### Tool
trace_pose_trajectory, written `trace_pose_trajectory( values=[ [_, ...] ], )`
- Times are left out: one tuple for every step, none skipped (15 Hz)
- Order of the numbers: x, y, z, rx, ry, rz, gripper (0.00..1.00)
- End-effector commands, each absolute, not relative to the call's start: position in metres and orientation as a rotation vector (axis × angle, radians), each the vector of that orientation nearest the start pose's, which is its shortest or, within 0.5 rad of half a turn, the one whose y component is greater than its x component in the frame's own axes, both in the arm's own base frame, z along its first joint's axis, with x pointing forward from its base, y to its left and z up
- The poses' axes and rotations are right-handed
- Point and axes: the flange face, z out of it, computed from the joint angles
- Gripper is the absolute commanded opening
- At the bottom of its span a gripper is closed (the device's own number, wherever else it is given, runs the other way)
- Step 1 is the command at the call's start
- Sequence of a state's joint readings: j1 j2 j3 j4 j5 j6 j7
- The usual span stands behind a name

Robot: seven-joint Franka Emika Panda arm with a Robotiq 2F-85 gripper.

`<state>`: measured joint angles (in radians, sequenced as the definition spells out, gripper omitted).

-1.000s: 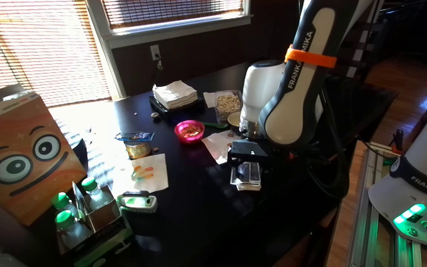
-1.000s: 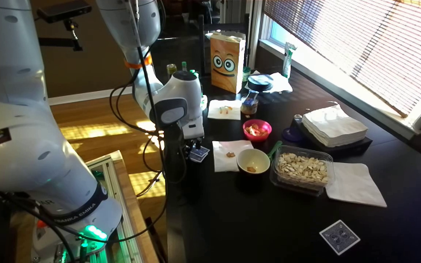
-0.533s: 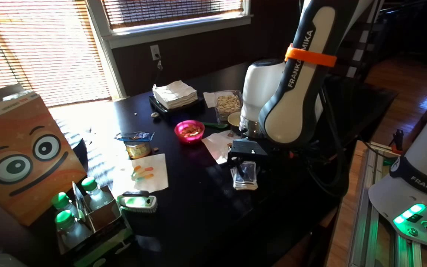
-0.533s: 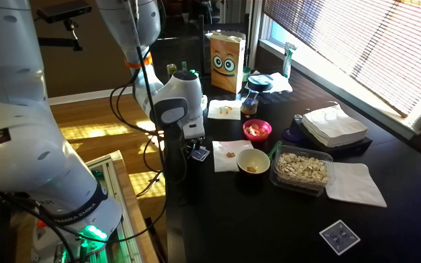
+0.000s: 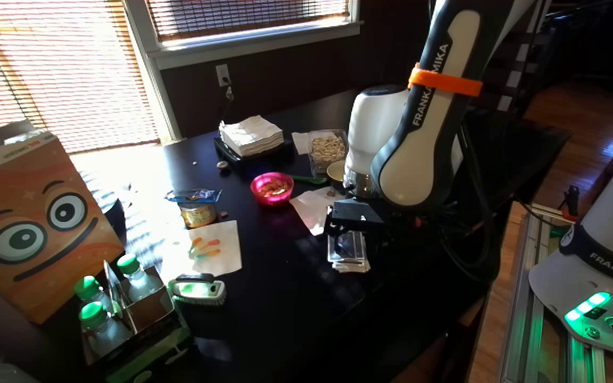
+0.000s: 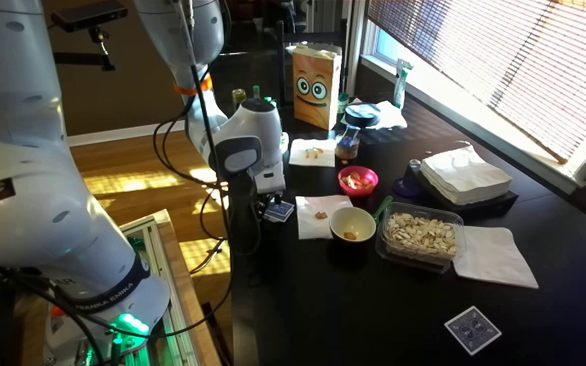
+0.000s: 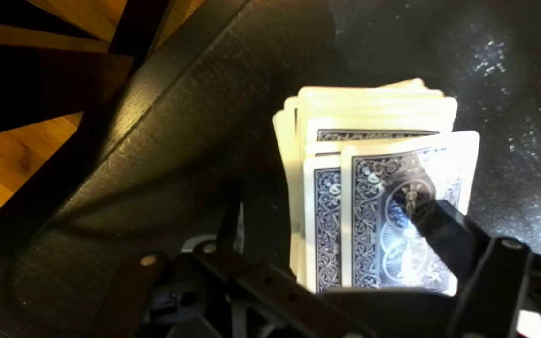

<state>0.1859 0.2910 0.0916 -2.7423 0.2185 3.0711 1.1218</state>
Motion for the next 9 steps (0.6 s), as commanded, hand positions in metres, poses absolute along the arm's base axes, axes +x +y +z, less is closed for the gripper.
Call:
trace_pose_trajectory(
  values=[
    [0.373,0.090,0.134,-2.649,1.566,0.000,1.00],
    [0.373,0.089,0.134,-2.649,1.568,0.000,1.00],
    [0.373,0.089,0.134,-2.648,1.568,-0.001,1.00],
    [0.373,0.089,0.135,-2.648,1.570,-0.001,1.00],
    [0.374,0.088,0.135,-2.649,1.571,-0.002,1.00],
    [0.375,0.088,0.136,-2.648,1.568,-0.007,1.00],
    [0.376,0.087,0.138,-2.648,1.567,-0.012,1.00],
    [0.377,0.086,0.142,-2.651,1.565,-0.017,1.00],
    [0.376,0.084,0.146,-2.652,1.563,-0.022,1.00]
  ],
)
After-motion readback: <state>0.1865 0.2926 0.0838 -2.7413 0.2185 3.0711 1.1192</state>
